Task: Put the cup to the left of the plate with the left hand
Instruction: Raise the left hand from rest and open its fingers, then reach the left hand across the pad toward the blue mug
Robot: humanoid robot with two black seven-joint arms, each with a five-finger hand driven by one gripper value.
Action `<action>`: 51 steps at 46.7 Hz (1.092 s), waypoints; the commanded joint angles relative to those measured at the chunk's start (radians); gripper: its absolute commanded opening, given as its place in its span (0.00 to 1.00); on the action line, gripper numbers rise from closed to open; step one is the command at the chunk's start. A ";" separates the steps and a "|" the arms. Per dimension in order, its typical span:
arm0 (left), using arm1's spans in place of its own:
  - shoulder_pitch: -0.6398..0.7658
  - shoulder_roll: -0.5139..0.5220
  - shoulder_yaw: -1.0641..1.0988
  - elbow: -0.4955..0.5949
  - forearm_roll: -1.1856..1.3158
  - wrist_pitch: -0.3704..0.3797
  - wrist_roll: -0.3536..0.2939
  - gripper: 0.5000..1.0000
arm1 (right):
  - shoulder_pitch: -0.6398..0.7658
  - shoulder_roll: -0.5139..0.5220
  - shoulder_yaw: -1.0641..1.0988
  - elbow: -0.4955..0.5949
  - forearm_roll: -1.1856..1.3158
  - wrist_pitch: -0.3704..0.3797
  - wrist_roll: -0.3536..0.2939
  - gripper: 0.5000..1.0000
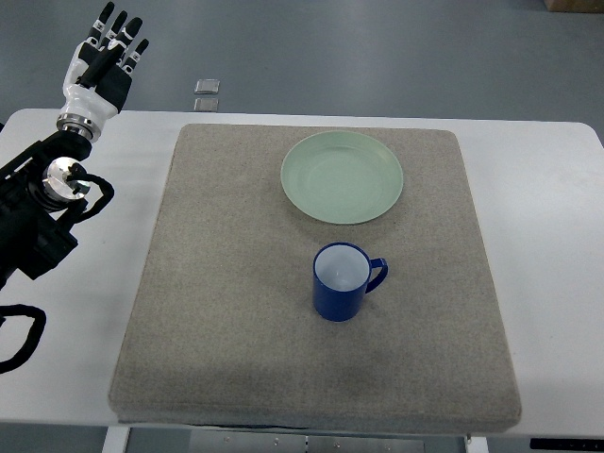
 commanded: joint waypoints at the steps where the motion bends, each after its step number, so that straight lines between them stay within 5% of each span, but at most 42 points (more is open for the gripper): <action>1: 0.000 0.000 0.001 -0.004 0.000 0.000 0.000 1.00 | 0.001 0.000 0.000 0.000 0.001 0.000 0.000 0.86; 29: 0.004 0.012 0.114 -0.096 0.016 -0.011 0.008 1.00 | 0.001 0.000 0.000 0.000 0.000 0.000 0.000 0.86; 40: 0.010 0.048 0.255 -0.205 0.019 -0.012 0.014 1.00 | 0.001 0.000 0.000 0.000 0.000 0.000 0.000 0.86; 51: 0.007 0.192 0.433 -0.393 0.042 -0.086 0.014 1.00 | 0.001 0.000 0.000 0.000 0.000 -0.001 0.000 0.86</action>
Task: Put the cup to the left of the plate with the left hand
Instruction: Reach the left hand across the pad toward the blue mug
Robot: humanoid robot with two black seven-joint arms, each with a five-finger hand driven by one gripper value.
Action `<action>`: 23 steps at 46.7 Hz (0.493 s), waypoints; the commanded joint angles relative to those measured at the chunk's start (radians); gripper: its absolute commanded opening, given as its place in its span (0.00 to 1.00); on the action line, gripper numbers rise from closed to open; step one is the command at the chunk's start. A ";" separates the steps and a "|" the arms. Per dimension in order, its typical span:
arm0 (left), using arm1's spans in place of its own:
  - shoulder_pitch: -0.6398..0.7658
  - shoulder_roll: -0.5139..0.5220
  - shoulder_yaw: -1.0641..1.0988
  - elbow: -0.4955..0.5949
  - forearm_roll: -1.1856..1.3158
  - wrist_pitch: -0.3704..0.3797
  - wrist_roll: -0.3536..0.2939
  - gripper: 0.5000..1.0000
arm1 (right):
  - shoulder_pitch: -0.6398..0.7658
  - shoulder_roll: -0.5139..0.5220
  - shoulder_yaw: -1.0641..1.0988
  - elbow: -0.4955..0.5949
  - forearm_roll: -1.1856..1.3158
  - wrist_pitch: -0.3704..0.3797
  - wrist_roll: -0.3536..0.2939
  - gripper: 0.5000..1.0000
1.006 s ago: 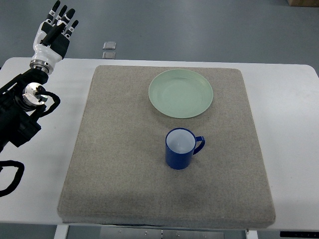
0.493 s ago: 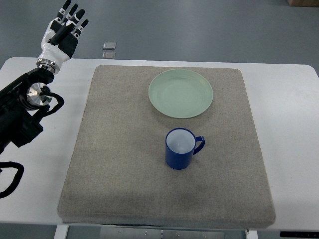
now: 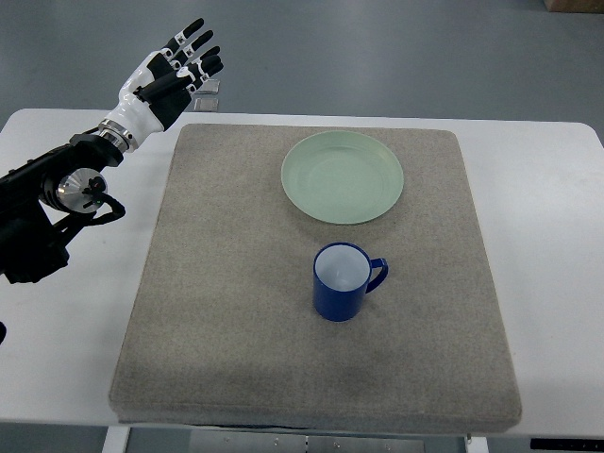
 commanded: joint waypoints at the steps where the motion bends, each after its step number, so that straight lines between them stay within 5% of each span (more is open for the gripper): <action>1: -0.003 0.056 0.077 -0.067 0.030 -0.048 -0.002 1.00 | 0.001 0.000 0.000 0.000 0.000 0.001 0.000 0.86; 10: 0.004 0.142 0.100 -0.126 0.206 -0.185 -0.002 1.00 | -0.001 0.000 0.000 0.000 0.000 0.001 0.000 0.86; 23: 0.018 0.187 0.102 -0.155 0.392 -0.185 -0.005 1.00 | 0.001 0.000 0.000 0.000 0.000 -0.001 0.000 0.86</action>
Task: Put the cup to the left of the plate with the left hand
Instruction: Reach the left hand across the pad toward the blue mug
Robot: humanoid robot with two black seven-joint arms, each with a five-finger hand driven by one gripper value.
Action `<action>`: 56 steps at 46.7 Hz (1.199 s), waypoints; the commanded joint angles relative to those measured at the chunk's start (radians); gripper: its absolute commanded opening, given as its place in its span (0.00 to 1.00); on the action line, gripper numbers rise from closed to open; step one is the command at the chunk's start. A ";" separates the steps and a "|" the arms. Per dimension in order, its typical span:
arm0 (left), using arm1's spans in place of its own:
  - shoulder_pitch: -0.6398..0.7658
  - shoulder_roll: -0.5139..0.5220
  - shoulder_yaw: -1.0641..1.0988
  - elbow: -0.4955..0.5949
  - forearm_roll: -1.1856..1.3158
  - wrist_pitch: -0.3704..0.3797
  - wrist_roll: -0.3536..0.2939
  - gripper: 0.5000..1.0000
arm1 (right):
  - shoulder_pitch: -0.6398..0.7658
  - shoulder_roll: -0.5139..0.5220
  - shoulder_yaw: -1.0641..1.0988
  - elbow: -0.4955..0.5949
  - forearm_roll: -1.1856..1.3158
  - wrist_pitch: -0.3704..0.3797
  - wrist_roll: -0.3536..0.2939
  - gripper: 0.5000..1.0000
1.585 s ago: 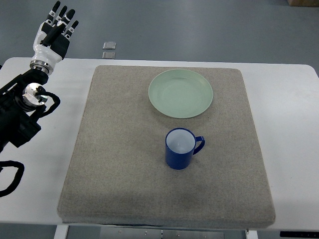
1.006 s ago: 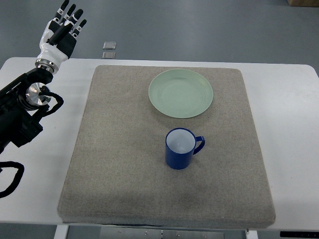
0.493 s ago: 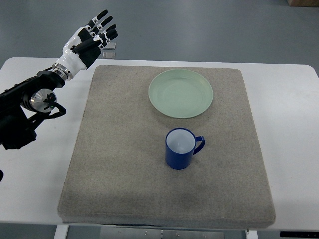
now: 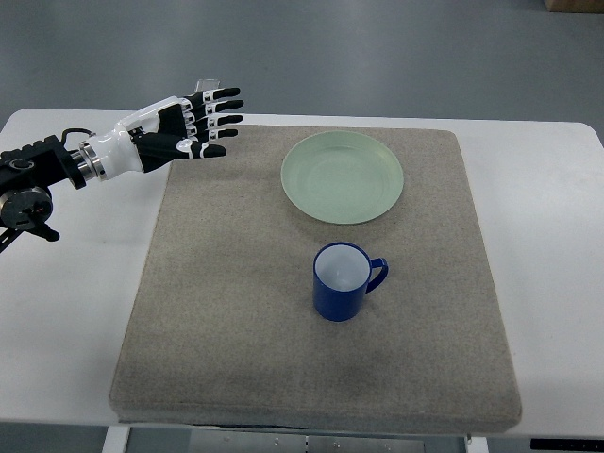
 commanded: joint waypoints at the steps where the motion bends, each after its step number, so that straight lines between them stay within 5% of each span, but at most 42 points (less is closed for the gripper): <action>1: 0.002 0.001 0.000 -0.003 0.049 0.000 -0.002 1.00 | 0.000 0.000 0.000 0.000 0.000 0.001 0.000 0.86; 25: 0.028 -0.001 0.021 -0.202 0.187 0.000 0.000 1.00 | 0.000 0.000 0.000 0.000 0.000 0.001 0.000 0.86; 56: 0.088 -0.107 0.043 -0.201 0.294 0.000 -0.002 1.00 | 0.000 0.000 0.000 0.000 0.000 -0.001 0.000 0.86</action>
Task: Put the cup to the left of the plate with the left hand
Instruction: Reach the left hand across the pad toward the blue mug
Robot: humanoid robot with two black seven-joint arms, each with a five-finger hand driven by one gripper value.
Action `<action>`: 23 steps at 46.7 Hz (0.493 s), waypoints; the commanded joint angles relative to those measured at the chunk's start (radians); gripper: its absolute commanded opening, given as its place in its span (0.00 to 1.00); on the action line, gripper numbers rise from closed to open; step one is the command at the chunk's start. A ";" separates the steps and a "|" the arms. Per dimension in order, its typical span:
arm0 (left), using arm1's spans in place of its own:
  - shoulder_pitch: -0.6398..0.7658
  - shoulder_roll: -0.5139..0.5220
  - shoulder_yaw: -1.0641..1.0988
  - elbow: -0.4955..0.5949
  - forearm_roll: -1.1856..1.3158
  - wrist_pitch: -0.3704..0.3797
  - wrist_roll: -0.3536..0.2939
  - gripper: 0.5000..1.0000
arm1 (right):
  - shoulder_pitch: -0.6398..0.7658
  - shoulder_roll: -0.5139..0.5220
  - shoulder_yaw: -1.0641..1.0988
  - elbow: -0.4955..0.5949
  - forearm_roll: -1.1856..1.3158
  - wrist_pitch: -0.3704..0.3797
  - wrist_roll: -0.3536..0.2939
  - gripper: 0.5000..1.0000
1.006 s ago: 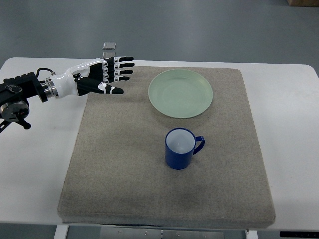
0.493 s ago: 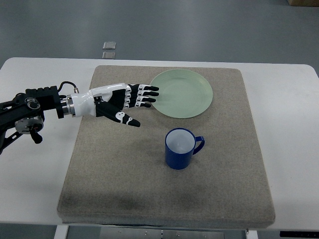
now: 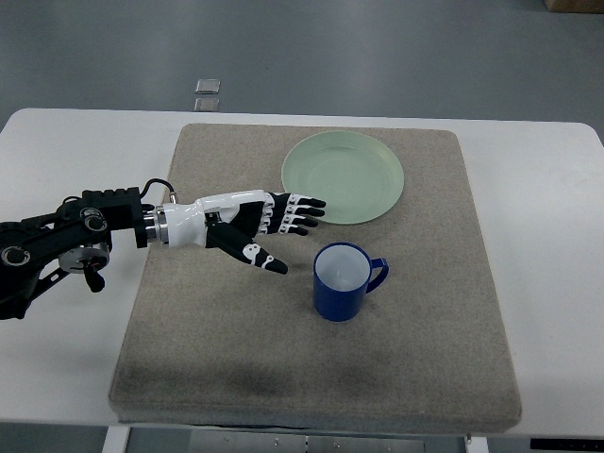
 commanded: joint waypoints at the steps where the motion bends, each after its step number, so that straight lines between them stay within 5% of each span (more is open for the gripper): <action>1: 0.012 -0.032 0.002 0.000 0.003 0.000 -0.002 1.00 | 0.000 0.000 0.000 0.000 0.000 -0.001 0.000 0.86; 23: 0.035 -0.119 0.008 0.016 0.038 0.000 -0.002 1.00 | 0.000 0.000 0.000 0.000 0.000 0.001 0.000 0.86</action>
